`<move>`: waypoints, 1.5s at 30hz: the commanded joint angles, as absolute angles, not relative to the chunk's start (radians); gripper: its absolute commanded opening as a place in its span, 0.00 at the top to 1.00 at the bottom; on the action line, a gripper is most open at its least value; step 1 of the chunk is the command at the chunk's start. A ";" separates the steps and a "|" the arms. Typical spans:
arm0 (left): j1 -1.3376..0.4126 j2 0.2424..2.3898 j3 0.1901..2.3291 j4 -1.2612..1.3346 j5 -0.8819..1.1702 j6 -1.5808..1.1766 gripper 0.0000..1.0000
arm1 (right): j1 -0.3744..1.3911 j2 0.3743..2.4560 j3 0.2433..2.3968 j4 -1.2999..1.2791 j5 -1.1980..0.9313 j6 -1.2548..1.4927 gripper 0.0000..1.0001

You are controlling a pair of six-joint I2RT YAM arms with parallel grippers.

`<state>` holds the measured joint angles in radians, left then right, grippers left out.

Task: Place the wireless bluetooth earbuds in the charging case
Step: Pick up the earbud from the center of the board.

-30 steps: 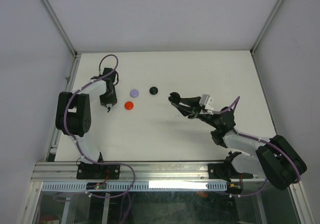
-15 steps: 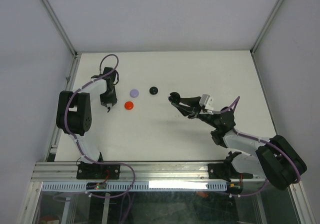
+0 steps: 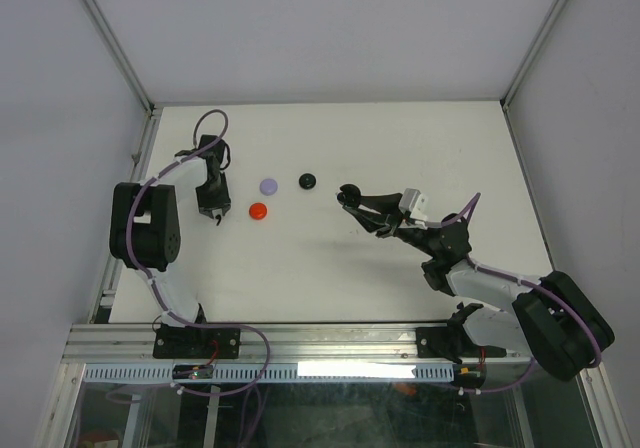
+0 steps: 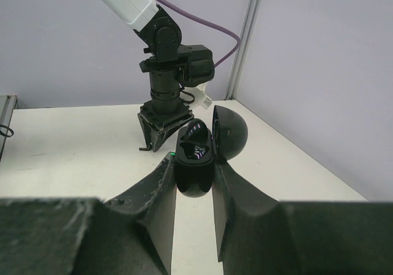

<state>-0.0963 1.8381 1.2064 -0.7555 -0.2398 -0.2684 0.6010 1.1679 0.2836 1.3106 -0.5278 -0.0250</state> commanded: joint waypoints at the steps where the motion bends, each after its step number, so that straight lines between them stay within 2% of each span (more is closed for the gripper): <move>1: -0.069 1.789 1.191 -0.789 -0.181 -0.242 0.65 | 0.606 1.152 0.292 1.348 -0.519 -0.028 1.00; 7: -0.066 1.803 1.192 -0.778 -0.162 -0.242 0.67 | 0.606 1.153 0.293 1.349 -0.524 -0.026 1.00; 12: -0.066 1.831 1.197 -0.774 -0.149 -0.241 0.72 | 0.607 1.153 0.295 1.351 -0.527 -0.025 1.00; 19: -0.067 1.830 1.183 -0.765 -0.104 -0.238 0.85 | 0.606 1.156 0.296 1.351 -0.527 -0.025 1.00; 32: -0.072 1.549 1.075 -0.595 0.126 -0.296 0.90 | 0.612 1.169 0.324 1.340 -0.553 -0.023 1.00; 41: -0.140 1.213 0.886 -0.293 0.345 -0.415 0.91 | 0.634 1.185 0.356 1.324 -0.564 -0.025 1.00; 45: -0.205 1.113 0.832 -0.198 0.372 -0.469 0.91 | 0.645 1.190 0.366 1.317 -0.555 -0.027 1.00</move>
